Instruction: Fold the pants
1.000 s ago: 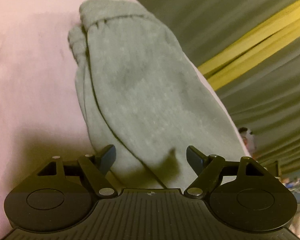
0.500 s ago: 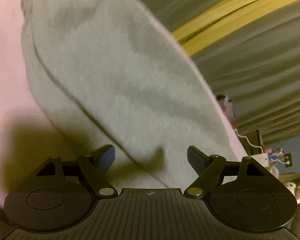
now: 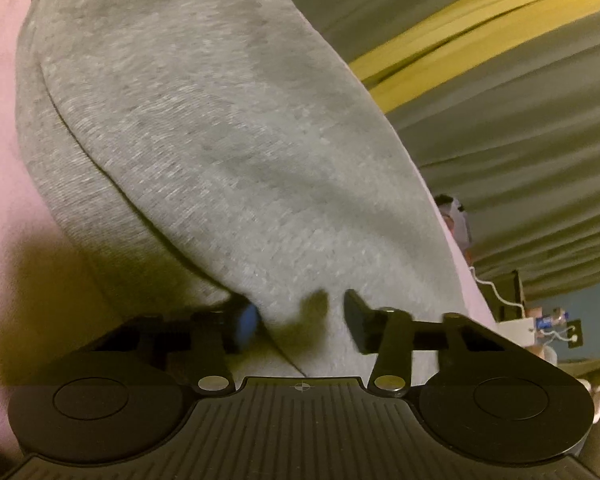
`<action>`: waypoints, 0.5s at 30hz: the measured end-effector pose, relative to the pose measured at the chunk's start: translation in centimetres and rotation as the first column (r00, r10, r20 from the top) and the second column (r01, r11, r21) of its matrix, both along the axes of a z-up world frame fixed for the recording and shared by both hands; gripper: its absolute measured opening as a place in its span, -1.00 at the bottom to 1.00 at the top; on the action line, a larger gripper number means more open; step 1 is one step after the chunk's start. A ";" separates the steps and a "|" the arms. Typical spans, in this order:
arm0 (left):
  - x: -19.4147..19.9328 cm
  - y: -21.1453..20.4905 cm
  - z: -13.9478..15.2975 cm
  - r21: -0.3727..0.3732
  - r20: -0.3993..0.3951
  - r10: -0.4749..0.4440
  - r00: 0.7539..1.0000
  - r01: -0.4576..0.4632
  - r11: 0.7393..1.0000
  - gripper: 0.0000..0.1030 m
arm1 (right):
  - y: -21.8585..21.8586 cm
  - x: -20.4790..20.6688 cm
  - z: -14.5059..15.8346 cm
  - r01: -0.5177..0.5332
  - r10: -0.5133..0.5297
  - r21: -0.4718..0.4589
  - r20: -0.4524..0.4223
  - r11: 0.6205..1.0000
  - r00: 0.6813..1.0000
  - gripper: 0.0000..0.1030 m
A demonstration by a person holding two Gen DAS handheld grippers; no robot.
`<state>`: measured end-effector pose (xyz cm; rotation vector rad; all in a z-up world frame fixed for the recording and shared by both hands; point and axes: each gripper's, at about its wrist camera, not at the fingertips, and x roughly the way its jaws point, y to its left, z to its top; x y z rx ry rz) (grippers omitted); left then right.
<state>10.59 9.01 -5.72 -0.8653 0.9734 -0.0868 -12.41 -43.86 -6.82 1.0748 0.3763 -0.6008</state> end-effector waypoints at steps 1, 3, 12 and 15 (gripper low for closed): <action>0.0 0.1 0.0 -0.001 -0.007 0.005 1.000 -0.005 1.000 -0.70 | -0.1 -0.1 -0.1 0.002 -0.003 0.007 0.008 1.000 1.000 -0.83; -0.2 0.5 -0.4 -0.022 -0.016 0.018 1.000 -0.018 1.000 -0.75 | -0.2 -0.2 -0.2 0.001 -0.001 0.019 0.015 1.000 1.000 -0.78; -0.1 0.9 -0.3 -0.036 0.014 0.023 1.000 -0.023 0.999 -0.85 | 0.0 1.1 0.7 0.003 -0.003 -0.024 -0.013 1.000 1.000 -0.89; -2.0 0.6 2.1 -0.012 0.106 0.008 0.994 -0.007 1.000 -0.86 | 0.8 0.2 2.9 0.003 -0.002 -0.097 0.018 0.995 1.000 -0.90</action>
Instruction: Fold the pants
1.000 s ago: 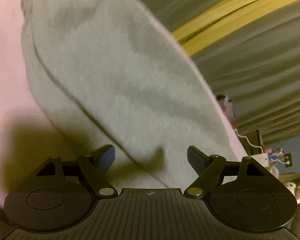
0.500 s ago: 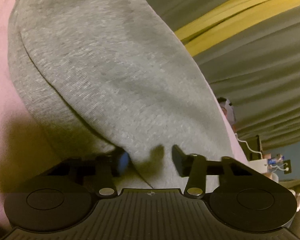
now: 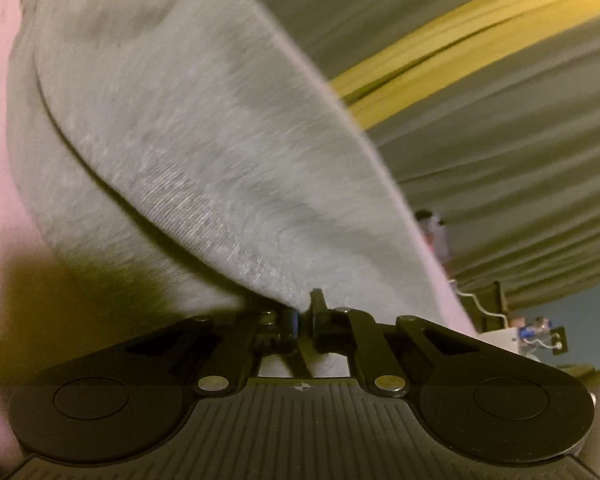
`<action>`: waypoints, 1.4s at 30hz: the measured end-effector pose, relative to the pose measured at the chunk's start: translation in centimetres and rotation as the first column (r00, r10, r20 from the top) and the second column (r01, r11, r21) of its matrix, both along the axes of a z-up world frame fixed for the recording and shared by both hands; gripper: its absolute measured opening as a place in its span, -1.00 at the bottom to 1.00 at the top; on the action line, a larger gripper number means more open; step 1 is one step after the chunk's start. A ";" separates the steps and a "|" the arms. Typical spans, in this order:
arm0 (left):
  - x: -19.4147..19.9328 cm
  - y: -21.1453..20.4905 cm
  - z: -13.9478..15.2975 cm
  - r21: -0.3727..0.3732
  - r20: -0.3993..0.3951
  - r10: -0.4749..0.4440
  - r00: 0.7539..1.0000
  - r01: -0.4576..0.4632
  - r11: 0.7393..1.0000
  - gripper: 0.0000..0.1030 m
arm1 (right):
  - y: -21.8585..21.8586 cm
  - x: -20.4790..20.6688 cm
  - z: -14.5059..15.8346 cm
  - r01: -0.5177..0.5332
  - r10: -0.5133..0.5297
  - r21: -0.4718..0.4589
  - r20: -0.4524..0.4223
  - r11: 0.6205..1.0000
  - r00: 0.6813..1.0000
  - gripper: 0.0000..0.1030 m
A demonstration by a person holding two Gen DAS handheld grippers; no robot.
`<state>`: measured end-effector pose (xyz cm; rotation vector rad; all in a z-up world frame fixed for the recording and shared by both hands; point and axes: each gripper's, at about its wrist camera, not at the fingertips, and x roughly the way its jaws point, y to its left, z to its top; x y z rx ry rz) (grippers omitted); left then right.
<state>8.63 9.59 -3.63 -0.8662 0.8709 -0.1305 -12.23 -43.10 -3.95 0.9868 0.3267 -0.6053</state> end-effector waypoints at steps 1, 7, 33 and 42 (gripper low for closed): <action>-0.6 0.0 0.7 0.002 0.022 -0.002 1.000 0.002 1.000 -0.86 | 0.3 -0.6 0.8 0.003 -0.003 -0.024 0.017 1.000 1.000 -0.90; -4.2 -0.2 2.1 0.087 0.011 -0.037 0.999 0.036 0.996 -0.84 | 0.6 -3.0 3.0 0.030 -0.032 -0.132 -0.015 0.991 0.999 -0.90; 1.3 -2.0 2.4 0.637 -0.057 0.065 0.996 -0.014 0.771 -0.16 | 10.2 7.9 0.0 -0.455 0.340 -0.162 -0.463 0.875 0.818 0.17; 0.5 0.4 5.3 0.701 0.136 0.117 0.984 -0.179 0.691 0.59 | 10.3 7.6 0.3 -0.409 0.241 -0.233 -0.523 0.883 0.818 0.55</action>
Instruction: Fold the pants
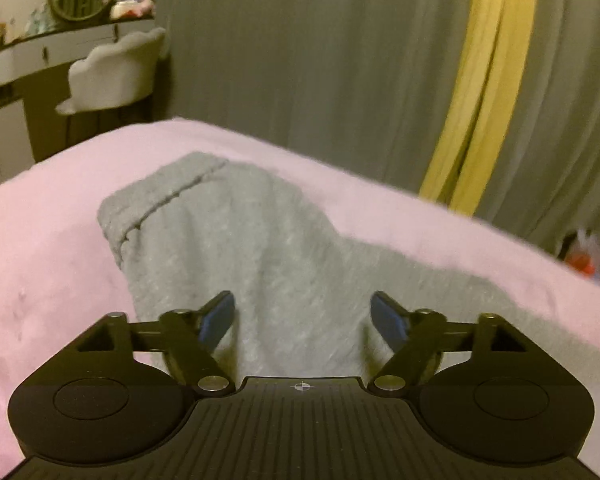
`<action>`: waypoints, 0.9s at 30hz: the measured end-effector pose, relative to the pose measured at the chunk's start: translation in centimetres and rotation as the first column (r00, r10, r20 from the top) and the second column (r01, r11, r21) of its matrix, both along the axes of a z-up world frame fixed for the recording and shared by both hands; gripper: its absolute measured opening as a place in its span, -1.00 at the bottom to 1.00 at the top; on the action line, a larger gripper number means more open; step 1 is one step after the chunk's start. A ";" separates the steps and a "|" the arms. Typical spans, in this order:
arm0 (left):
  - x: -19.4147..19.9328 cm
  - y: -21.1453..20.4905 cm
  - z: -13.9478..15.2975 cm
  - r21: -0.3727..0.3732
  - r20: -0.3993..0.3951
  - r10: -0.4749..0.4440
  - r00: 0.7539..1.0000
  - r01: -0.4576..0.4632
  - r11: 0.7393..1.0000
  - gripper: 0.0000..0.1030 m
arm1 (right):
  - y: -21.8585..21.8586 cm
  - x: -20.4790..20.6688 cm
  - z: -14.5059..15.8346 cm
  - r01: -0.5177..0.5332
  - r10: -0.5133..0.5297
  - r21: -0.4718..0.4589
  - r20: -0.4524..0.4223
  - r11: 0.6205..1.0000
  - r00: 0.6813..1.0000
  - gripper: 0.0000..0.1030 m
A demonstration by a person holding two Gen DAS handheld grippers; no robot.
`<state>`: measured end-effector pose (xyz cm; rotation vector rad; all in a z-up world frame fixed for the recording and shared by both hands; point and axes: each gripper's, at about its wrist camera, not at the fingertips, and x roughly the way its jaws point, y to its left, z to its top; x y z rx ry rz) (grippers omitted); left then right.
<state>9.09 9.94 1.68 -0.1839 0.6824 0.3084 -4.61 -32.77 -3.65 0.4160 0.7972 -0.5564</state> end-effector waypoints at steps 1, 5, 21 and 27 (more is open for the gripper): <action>0.5 0.2 -0.7 0.025 -0.067 0.025 0.997 -0.024 0.999 0.58 | 0.4 0.5 0.0 -0.007 0.006 -0.013 -0.012 1.000 1.000 0.57; 1.4 2.0 -1.7 0.109 -0.153 0.214 0.965 -0.199 0.974 0.54 | 1.9 2.1 0.2 -0.031 0.028 -0.091 -0.043 0.995 0.999 0.58; 1.6 6.9 -2.9 0.089 -0.135 0.377 0.916 -0.368 0.926 0.66 | 16.2 12.6 2.8 -0.425 0.455 -0.214 0.117 0.880 0.883 -0.61; 1.9 6.5 -2.6 0.167 -0.067 0.414 0.908 -0.399 0.902 0.65 | 21.7 17.3 2.2 -0.510 0.544 -0.251 0.082 0.822 0.835 -0.61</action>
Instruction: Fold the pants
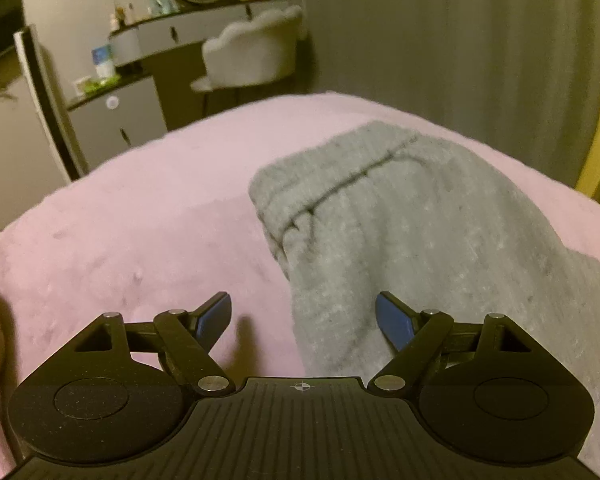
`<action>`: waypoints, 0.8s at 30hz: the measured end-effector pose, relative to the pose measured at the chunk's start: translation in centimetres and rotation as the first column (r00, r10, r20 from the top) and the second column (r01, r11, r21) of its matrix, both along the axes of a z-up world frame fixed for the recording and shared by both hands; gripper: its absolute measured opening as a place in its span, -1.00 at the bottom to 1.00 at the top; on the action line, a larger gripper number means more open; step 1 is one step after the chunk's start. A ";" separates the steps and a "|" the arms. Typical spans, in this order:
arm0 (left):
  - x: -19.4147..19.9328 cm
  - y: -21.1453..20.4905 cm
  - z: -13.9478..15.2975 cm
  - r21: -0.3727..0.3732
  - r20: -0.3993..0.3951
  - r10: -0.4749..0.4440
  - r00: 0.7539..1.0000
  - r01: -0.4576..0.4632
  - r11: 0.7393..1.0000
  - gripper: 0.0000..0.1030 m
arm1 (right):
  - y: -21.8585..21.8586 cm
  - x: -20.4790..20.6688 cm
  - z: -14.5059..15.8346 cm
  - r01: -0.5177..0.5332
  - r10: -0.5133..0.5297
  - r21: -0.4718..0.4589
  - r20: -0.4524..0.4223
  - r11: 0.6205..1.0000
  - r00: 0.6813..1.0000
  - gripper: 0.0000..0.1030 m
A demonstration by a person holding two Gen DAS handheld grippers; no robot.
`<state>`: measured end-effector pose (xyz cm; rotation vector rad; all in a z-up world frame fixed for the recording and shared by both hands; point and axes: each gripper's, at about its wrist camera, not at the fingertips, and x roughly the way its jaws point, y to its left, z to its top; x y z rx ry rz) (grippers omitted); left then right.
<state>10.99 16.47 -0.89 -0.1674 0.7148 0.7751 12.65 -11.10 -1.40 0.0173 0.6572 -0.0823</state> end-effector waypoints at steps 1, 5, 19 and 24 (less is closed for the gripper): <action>-0.2 0.1 0.2 0.013 0.017 0.015 1.000 -0.015 1.000 0.65 | 0.5 0.2 -0.2 0.007 -0.007 -0.010 -0.002 1.000 1.000 -0.61; 0.5 0.5 0.0 -0.012 0.040 -0.057 0.998 0.057 0.998 0.62 | 1.0 1.1 -1.2 0.065 -0.066 -0.037 -0.030 0.997 0.997 -0.61; -0.7 4.2 -0.1 -0.334 0.153 -0.265 0.952 0.302 0.893 0.68 | -0.5 0.6 -1.4 0.129 -0.129 0.003 -0.057 0.992 0.990 -0.60; -1.1 6.6 -0.1 -0.415 0.178 -0.345 0.921 0.389 0.823 0.71 | 0.1 1.5 0.1 0.080 -0.076 0.091 -0.049 0.993 0.996 -0.58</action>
